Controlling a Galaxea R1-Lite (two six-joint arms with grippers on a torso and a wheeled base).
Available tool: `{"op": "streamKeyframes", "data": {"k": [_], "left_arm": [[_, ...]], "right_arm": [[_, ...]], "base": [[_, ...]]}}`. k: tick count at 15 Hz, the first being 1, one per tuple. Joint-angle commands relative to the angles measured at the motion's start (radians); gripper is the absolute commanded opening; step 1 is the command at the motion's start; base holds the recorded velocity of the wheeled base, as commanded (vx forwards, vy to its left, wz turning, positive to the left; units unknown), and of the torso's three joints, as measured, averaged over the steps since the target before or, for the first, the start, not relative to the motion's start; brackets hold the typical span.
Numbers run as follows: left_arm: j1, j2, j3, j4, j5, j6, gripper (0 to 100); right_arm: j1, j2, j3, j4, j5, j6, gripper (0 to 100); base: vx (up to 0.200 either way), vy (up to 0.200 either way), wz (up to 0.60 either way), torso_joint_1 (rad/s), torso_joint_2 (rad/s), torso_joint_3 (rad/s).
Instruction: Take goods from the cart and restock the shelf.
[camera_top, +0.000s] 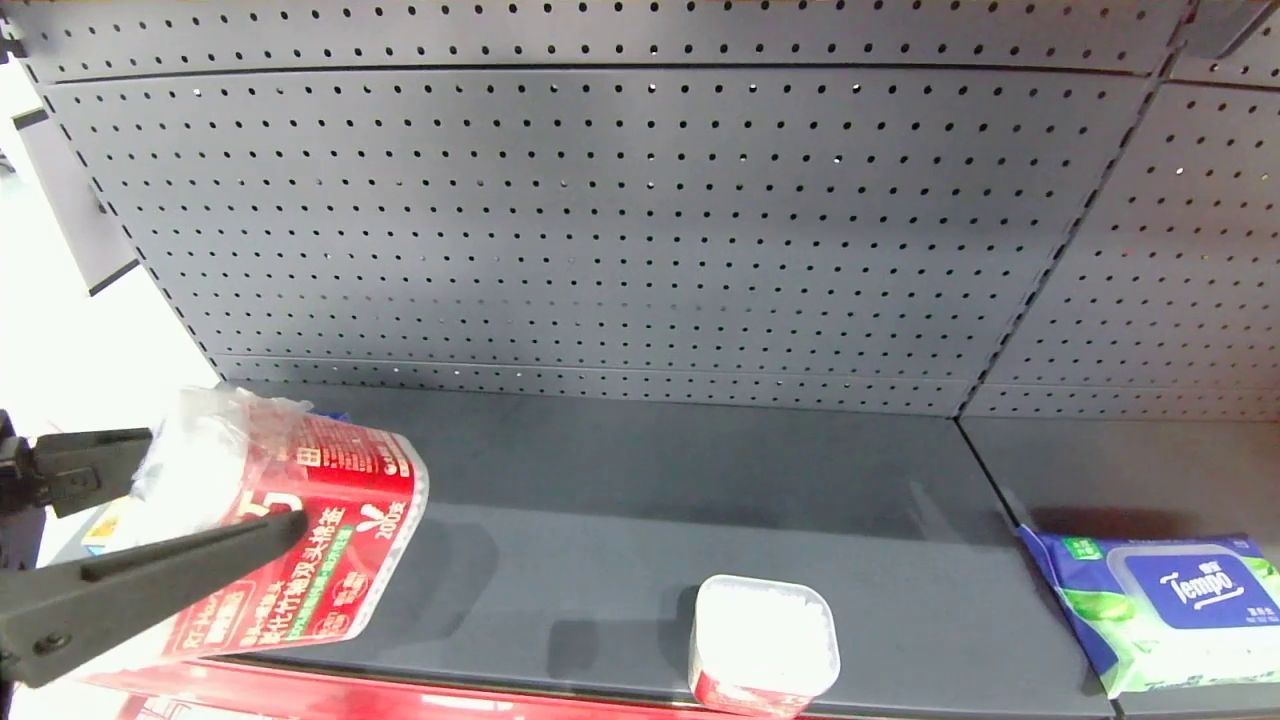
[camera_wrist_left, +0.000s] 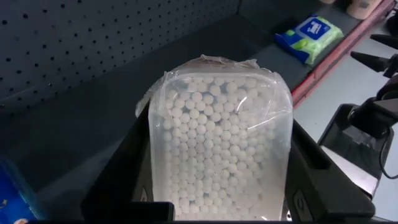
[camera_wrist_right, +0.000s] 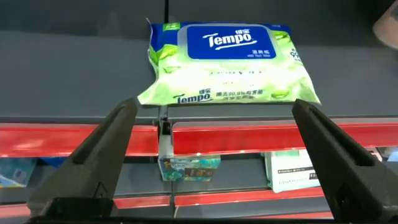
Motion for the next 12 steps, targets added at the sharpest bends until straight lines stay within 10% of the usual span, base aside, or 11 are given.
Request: {"op": "streamKeyframes", "data": {"k": [1, 4, 8, 12], "left_arm": [[-0.001, -0.001, -0.002, 0.0, -0.016, 0.0, 0], [-0.013, 0.013, -0.005, 0.0, -0.099, 0.005, 0], [-0.033, 0.176, -0.083, 0.001, -0.09, 0.145, 0], [-0.131, 0.374, -0.241, 0.003, -0.09, 0.149, 0]], "right_arm": [[0.0, 0.005, 0.0, 0.0, 0.001, 0.0, 100], [0.0, 0.005, 0.0, 0.0, 0.004, 0.0, 100], [0.001, 0.005, 0.006, -0.012, 0.07, -0.02, 100], [0.001, 0.003, 0.009, -0.017, 0.132, -0.013, 100]], "base": [[0.0, 0.0, 0.0, 0.0, 0.0, 0.0], [0.0, 0.0, 0.0, 0.0, 0.0, 0.0], [0.0, 0.0, 0.0, 0.0, 0.0, 0.0], [0.0, 0.0, 0.0, 0.0, 0.0, 0.0]]}}
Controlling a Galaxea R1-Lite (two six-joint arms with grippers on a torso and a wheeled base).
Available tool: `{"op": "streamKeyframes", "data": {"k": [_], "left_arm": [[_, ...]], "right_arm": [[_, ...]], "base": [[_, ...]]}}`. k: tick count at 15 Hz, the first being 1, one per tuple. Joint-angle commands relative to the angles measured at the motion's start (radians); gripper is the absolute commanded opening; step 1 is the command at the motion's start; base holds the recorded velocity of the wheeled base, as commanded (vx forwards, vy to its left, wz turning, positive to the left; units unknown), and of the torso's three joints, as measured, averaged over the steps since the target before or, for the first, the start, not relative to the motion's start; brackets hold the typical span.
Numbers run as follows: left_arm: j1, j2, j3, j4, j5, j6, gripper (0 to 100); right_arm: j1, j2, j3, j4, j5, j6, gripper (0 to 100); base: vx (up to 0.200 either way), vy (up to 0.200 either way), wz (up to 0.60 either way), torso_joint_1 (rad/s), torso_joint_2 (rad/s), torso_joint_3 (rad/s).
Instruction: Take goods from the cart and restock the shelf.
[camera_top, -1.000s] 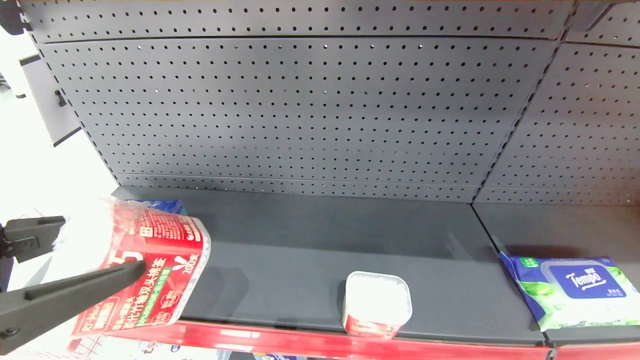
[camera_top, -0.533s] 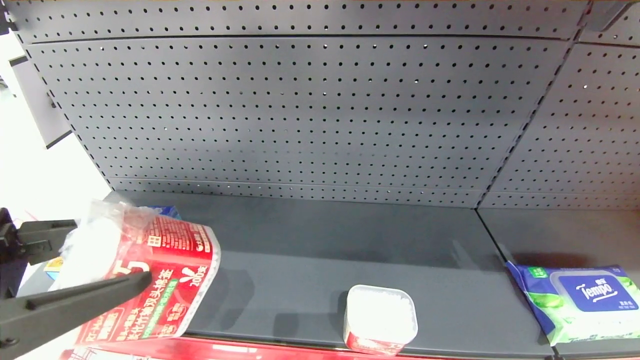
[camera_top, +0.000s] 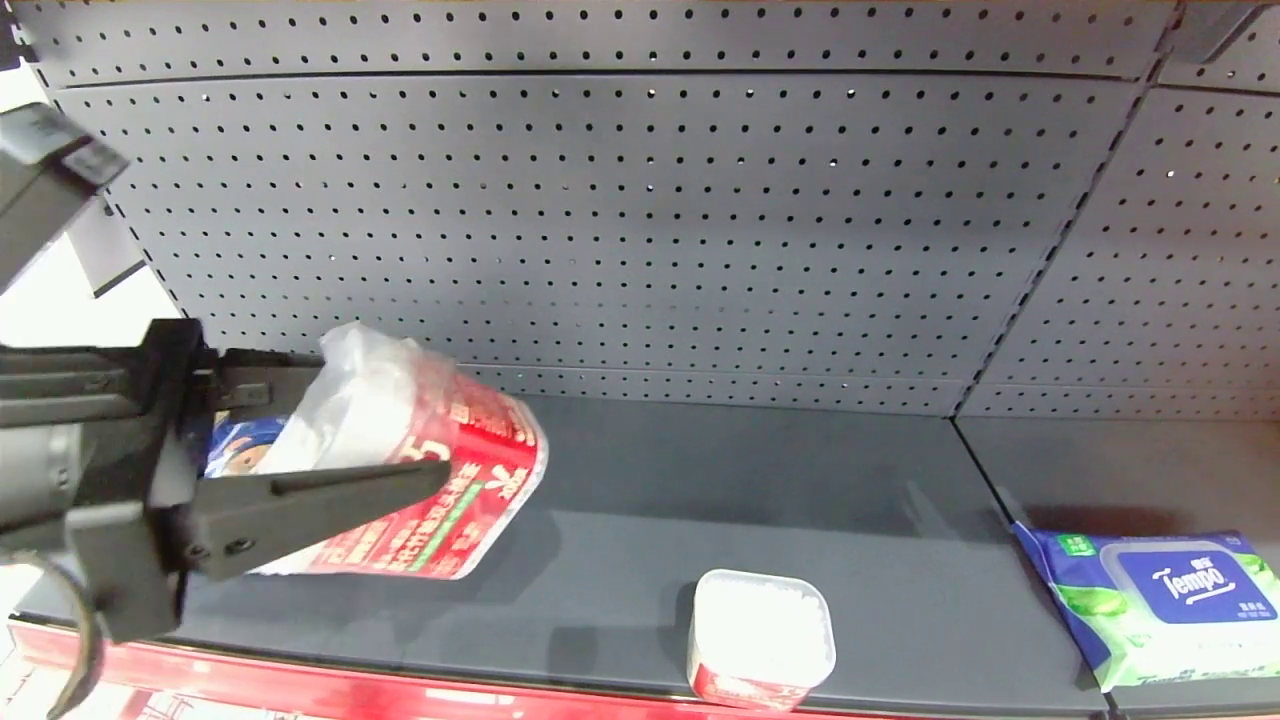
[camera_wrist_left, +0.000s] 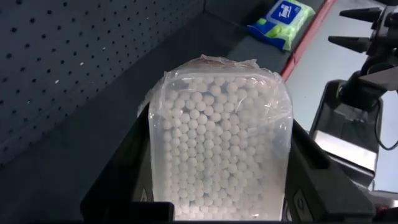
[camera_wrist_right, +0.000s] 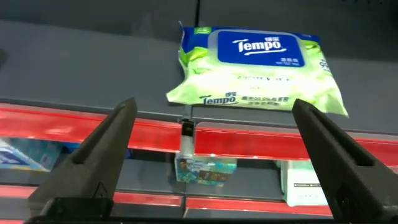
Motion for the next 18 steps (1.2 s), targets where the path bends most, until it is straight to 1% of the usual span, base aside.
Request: {"op": "streamKeyframes", "data": {"k": [1, 2, 3, 4, 6, 7, 9, 13, 14, 15, 16, 18], "left_arm": [[-0.076, 0.17, -0.097, 0.001, 0.0, 0.016, 0], [-0.098, 0.199, -0.115, 0.001, 0.0, 0.033, 0], [-0.105, 0.226, -0.132, 0.001, 0.0, 0.047, 0], [-0.11, 0.256, -0.149, 0.001, 0.0, 0.068, 0], [-0.11, 0.281, -0.163, 0.001, 0.0, 0.073, 0], [-0.11, 0.288, -0.163, 0.001, 0.0, 0.073, 0], [-0.11, 0.295, -0.163, 0.001, 0.0, 0.073, 0], [-0.111, 0.321, -0.166, -0.001, 0.0, 0.076, 0], [-0.111, 0.33, -0.172, -0.001, 0.0, 0.085, 0], [-0.111, 0.33, -0.172, -0.001, 0.0, 0.085, 0], [-0.11, 0.348, -0.195, 0.003, 0.0, 0.096, 0], [-0.111, 0.367, -0.203, 0.003, 0.0, 0.103, 0]], "right_arm": [[0.0, 0.003, 0.002, 0.0, 0.028, -0.011, 100], [0.0, 0.003, 0.002, -0.003, 0.046, -0.02, 100], [-0.001, 0.003, 0.007, -0.017, 0.043, -0.008, 100], [-0.001, 0.003, 0.0, -0.043, 0.001, 0.026, 100], [-0.003, 0.006, 0.023, -0.044, -0.126, 0.052, 100], [0.002, 0.006, 0.023, -0.049, -0.14, 0.071, 100], [0.003, 0.006, 0.023, -0.049, -0.115, 0.071, 100], [0.0, 0.004, 0.023, -0.049, -0.115, 0.077, 100], [0.0, 0.004, 0.023, -0.049, -0.115, 0.077, 100], [0.0, 0.004, 0.023, -0.049, -0.115, 0.077, 100], [0.0, 0.006, 0.023, -0.049, -0.115, 0.077, 100], [0.0, 0.004, 0.023, -0.049, -0.115, 0.077, 100]], "base": [[0.0, 0.0, 0.0, 0.0, 0.0, 0.0], [0.0, 0.0, 0.0, 0.0, 0.0, 0.0], [0.0, 0.0, 0.0, 0.0, 0.0, 0.0], [0.0, 0.0, 0.0, 0.0, 0.0, 0.0], [0.0, 0.0, 0.0, 0.0, 0.0, 0.0], [0.0, 0.0, 0.0, 0.0, 0.0, 0.0], [0.0, 0.0, 0.0, 0.0, 0.0, 0.0], [0.0, 0.0, 0.0, 0.0, 0.0, 0.0], [0.0, 0.0, 0.0, 0.0, 0.0, 0.0], [0.0, 0.0, 0.0, 0.0, 0.0, 0.0], [0.0, 0.0, 0.0, 0.0, 0.0, 0.0], [0.0, 0.0, 0.0, 0.0, 0.0, 0.0]]}}
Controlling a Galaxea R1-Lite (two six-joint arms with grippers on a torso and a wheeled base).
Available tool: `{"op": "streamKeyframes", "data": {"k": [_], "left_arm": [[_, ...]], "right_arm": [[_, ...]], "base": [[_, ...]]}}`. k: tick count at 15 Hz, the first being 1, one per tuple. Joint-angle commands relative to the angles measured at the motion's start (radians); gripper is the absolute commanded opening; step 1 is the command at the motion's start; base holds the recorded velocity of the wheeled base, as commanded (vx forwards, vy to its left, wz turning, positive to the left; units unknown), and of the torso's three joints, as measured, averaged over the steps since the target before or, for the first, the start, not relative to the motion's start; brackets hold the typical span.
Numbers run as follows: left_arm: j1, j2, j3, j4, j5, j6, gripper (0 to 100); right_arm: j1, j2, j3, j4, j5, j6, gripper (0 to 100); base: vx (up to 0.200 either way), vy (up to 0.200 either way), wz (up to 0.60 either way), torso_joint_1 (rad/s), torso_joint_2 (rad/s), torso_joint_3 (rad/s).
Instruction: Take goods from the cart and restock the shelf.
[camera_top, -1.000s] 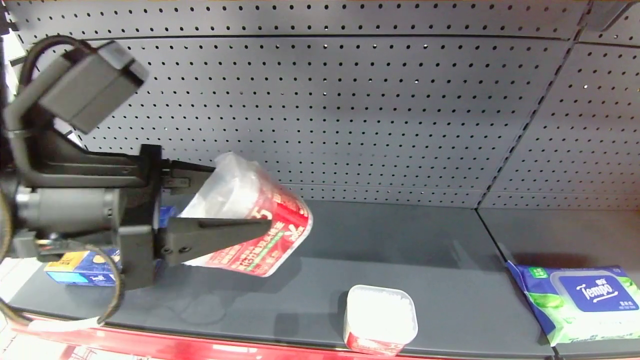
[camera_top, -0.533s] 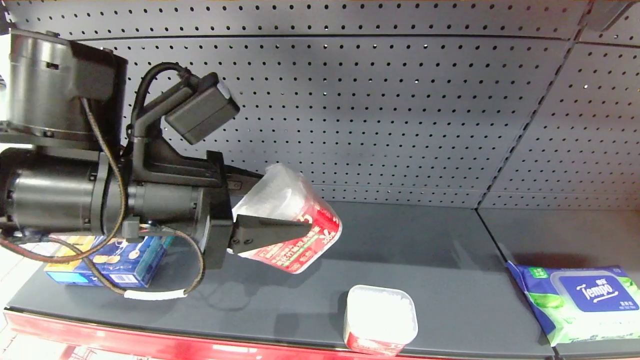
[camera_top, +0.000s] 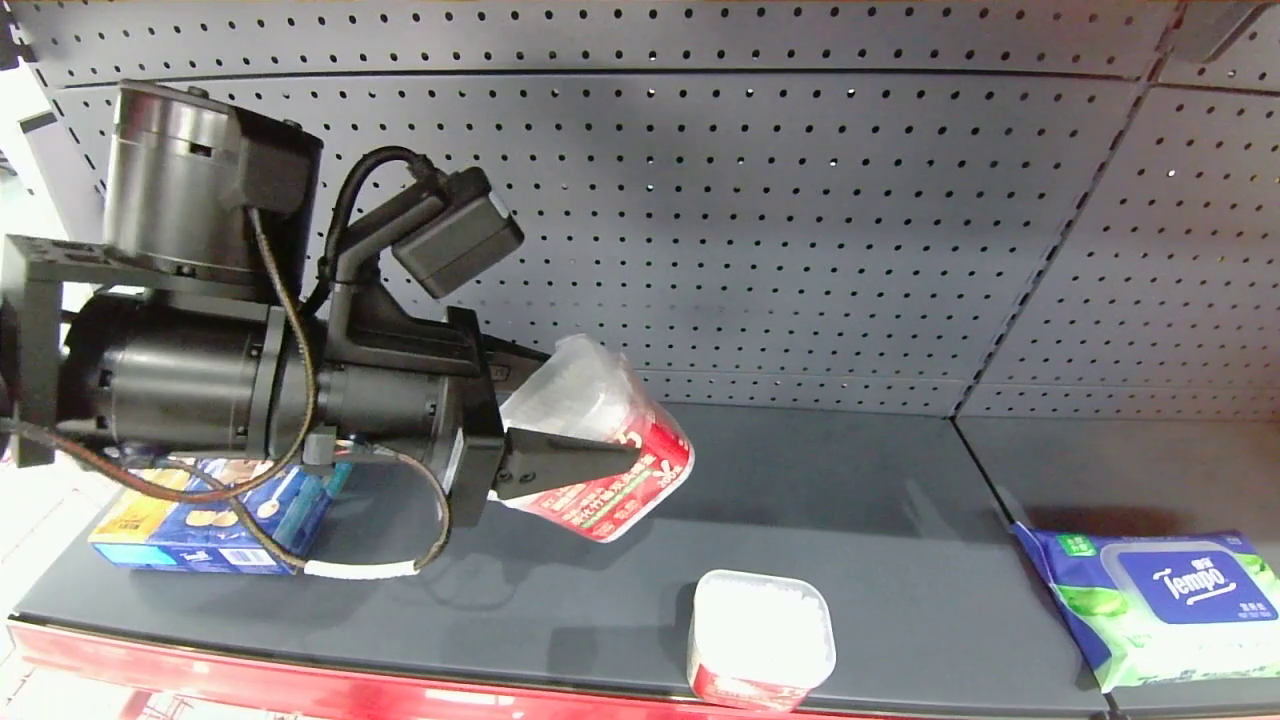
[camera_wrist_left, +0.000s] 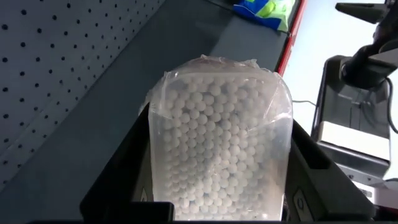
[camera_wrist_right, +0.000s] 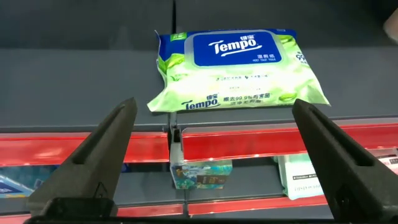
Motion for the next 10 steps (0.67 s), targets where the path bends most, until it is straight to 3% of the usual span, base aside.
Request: {"op": "streamKeyframes", "data": {"k": [1, 3, 4, 7, 8, 10], "left_arm": [[0.0, 0.036, -0.011, 0.003, 0.0, 0.037, 0], [0.003, 0.082, -0.013, 0.007, 0.0, 0.134, 0], [0.003, 0.102, -0.019, 0.007, 0.0, 0.149, 0], [0.001, 0.159, -0.079, 0.008, 0.0, 0.155, 0], [0.001, 0.208, -0.135, 0.008, 0.0, 0.195, 0], [0.004, 0.281, -0.232, 0.068, 0.0, 0.306, 0]], "right_arm": [[0.0, 0.002, 0.0, 0.001, 0.0, -0.001, 100], [0.0, 0.002, 0.0, 0.001, 0.0, -0.001, 100], [0.0, 0.002, 0.0, 0.001, 0.0, -0.001, 100], [0.0, 0.002, 0.0, 0.001, 0.0, -0.001, 100], [0.0, 0.002, 0.0, 0.001, 0.0, -0.001, 100], [0.0, 0.002, 0.0, 0.001, 0.0, -0.001, 100]], "base": [[0.0, 0.0, 0.0, 0.0, 0.0, 0.0], [0.0, 0.0, 0.0, 0.0, 0.0, 0.0], [0.0, 0.0, 0.0, 0.0, 0.0, 0.0], [0.0, 0.0, 0.0, 0.0, 0.0, 0.0], [0.0, 0.0, 0.0, 0.0, 0.0, 0.0], [0.0, 0.0, 0.0, 0.0, 0.0, 0.0]]}}
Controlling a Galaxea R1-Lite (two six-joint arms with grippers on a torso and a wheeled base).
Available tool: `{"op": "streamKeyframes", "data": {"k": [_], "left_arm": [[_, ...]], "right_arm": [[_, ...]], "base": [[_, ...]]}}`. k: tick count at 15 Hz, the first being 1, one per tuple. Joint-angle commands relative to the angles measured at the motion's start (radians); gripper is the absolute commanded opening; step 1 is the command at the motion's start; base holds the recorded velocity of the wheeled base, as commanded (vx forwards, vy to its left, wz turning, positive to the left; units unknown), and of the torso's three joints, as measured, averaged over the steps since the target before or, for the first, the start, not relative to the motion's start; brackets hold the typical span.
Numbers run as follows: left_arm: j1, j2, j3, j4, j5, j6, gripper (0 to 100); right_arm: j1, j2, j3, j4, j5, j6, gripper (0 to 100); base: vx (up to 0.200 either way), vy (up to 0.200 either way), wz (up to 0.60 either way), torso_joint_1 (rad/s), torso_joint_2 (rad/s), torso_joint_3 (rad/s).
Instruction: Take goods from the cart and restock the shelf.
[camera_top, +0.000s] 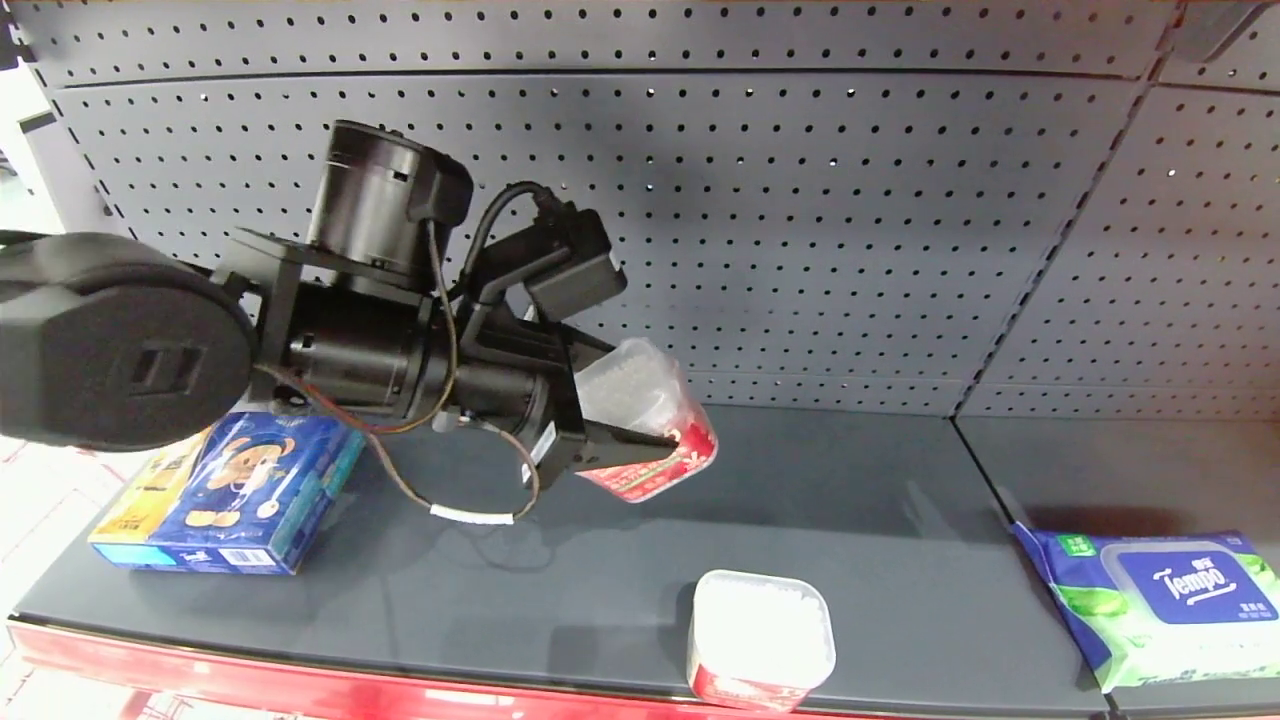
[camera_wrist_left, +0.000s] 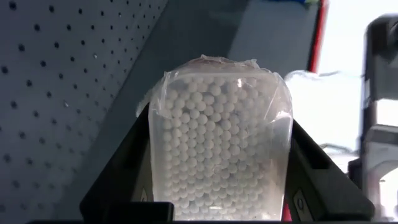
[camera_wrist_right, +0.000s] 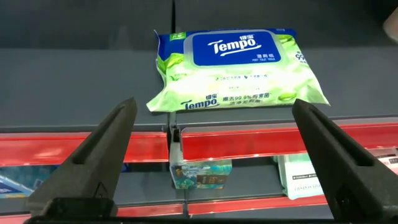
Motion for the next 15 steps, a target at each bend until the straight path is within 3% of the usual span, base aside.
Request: {"op": "streamKeyframes", "data": {"k": [1, 3, 5, 7, 10, 12, 15], "left_arm": [[-0.002, 0.092, -0.088, 0.05, 0.0, 0.052, 0], [-0.008, 0.107, -0.11, 0.068, 0.001, 0.084, 0], [-0.008, 0.147, -0.157, 0.108, 0.009, 0.17, 0], [-0.008, 0.179, -0.2, 0.137, 0.044, 0.199, 0], [-0.009, 0.222, -0.277, 0.257, 0.083, 0.325, 0], [-0.015, 0.239, -0.317, 0.321, 0.155, 0.409, 0], [-0.043, 0.274, -0.355, 0.324, 0.158, 0.409, 0]], "right_arm": [[0.0, 0.002, 0.0, 0.0, 0.002, 0.0, 100], [0.0, 0.003, 0.0, 0.0, 0.0, 0.0, 100], [0.0, 0.003, 0.0, 0.0, 0.0, 0.0, 100], [0.0, 0.002, 0.0, 0.0, 0.0, 0.0, 100], [0.0, 0.002, 0.0, 0.0, 0.0, 0.0, 100], [0.0, 0.003, 0.0, 0.0, 0.002, 0.0, 100], [0.0, 0.003, 0.0, 0.0, 0.0, 0.0, 100]], "base": [[0.0, 0.0, 0.0, 0.0, 0.0, 0.0], [0.0, 0.0, 0.0, 0.0, 0.0, 0.0], [0.0, 0.0, 0.0, 0.0, 0.0, 0.0], [0.0, 0.0, 0.0, 0.0, 0.0, 0.0], [0.0, 0.0, 0.0, 0.0, 0.0, 0.0], [0.0, 0.0, 0.0, 0.0, 0.0, 0.0], [0.0, 0.0, 0.0, 0.0, 0.0, 0.0]]}}
